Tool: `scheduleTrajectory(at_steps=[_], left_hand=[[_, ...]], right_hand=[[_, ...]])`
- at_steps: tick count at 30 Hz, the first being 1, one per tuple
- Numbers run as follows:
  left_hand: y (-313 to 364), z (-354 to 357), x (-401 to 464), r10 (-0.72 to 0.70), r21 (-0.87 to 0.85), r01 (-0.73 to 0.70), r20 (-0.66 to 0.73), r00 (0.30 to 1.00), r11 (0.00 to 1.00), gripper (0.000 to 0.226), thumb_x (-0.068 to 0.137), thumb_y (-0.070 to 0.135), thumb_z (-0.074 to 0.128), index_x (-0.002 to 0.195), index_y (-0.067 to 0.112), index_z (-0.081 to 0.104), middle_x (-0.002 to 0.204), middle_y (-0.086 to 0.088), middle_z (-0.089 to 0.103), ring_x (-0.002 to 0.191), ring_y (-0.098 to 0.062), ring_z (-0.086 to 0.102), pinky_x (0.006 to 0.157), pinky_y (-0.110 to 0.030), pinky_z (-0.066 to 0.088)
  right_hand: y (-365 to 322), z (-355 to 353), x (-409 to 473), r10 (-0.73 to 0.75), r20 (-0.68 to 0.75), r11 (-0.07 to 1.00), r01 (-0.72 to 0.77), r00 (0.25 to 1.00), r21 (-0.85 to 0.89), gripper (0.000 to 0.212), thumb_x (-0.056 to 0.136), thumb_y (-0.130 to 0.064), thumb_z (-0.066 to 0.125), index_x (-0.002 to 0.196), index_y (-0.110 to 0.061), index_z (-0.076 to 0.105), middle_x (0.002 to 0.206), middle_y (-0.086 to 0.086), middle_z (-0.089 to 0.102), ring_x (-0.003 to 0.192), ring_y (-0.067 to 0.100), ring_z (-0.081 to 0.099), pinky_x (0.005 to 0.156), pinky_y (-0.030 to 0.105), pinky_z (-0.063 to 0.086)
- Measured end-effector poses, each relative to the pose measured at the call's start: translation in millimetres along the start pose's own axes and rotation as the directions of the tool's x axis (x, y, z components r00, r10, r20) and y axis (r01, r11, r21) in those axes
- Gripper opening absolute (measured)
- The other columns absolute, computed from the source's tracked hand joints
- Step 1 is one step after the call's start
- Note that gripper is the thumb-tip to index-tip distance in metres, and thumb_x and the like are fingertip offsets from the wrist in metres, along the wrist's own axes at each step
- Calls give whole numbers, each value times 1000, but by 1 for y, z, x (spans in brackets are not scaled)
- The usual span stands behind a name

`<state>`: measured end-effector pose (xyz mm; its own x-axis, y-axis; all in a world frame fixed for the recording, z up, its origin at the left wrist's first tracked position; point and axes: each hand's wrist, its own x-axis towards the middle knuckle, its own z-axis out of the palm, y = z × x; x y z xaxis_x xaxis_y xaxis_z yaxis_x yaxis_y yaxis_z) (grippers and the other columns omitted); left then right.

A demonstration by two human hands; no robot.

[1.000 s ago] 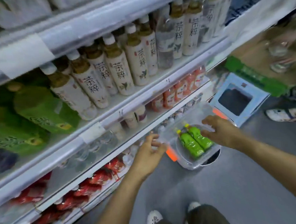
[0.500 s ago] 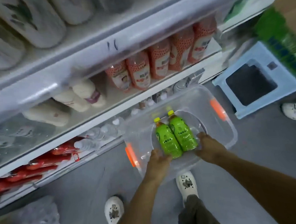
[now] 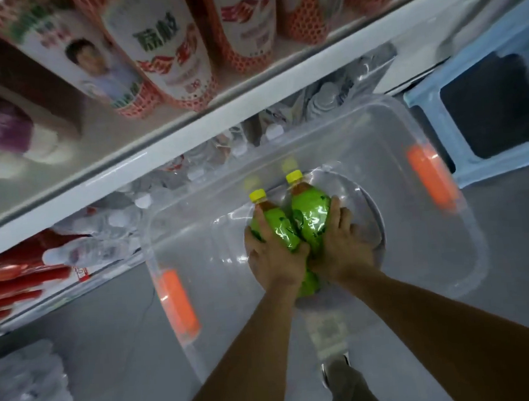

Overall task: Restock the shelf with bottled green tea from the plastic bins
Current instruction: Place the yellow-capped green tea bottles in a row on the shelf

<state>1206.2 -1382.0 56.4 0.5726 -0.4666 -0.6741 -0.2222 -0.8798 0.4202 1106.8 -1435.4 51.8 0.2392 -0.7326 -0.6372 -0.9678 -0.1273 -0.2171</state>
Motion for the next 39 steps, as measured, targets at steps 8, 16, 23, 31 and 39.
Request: scheduleTrajectory(at_steps=[8,16,23,31,39], left_hand=[[3,5,12,-16,28,17,-2,1000,999,120,71,37,82,154,43,-4,143,-10,25,117,-38,56,95,-44,51],[-11,-46,-4,-10,-267,34,89,996,963,110,78,18,82,156,39,8,118,-4,29,105,-32,53,98,-40,48],[-12,-109,-61,68,-495,1,121,990,869,131,46,34,91,152,44,14,133,-6,49,115,-24,58,101,-42,51],[-62,-233,-174,85,-697,-11,72,994,717,99,71,0,86,149,24,30,124,-4,64,107,-23,67,83,-38,57],[-130,-374,-285,253,-813,-184,-47,966,552,100,47,11,93,135,23,48,111,-6,73,98,-28,73,83,-46,60]], right_hand=[[5,-6,10,36,-33,995,-32,999,93,119,75,-51,72,154,-12,-8,135,16,38,126,37,43,88,45,45],[-1,-53,-5,56,102,994,-65,993,83,91,73,-40,76,140,-11,21,137,16,42,130,36,43,97,43,42],[-27,-109,-69,98,165,937,-147,981,318,99,65,-29,87,139,-4,27,132,15,50,123,33,50,92,36,46],[-82,-148,-214,-17,204,654,-143,979,743,47,59,-22,91,93,-14,60,92,10,72,86,32,70,88,46,56],[-168,-150,-359,-365,186,299,-75,912,951,98,37,-16,95,127,-5,55,110,21,71,95,41,70,72,48,58]])
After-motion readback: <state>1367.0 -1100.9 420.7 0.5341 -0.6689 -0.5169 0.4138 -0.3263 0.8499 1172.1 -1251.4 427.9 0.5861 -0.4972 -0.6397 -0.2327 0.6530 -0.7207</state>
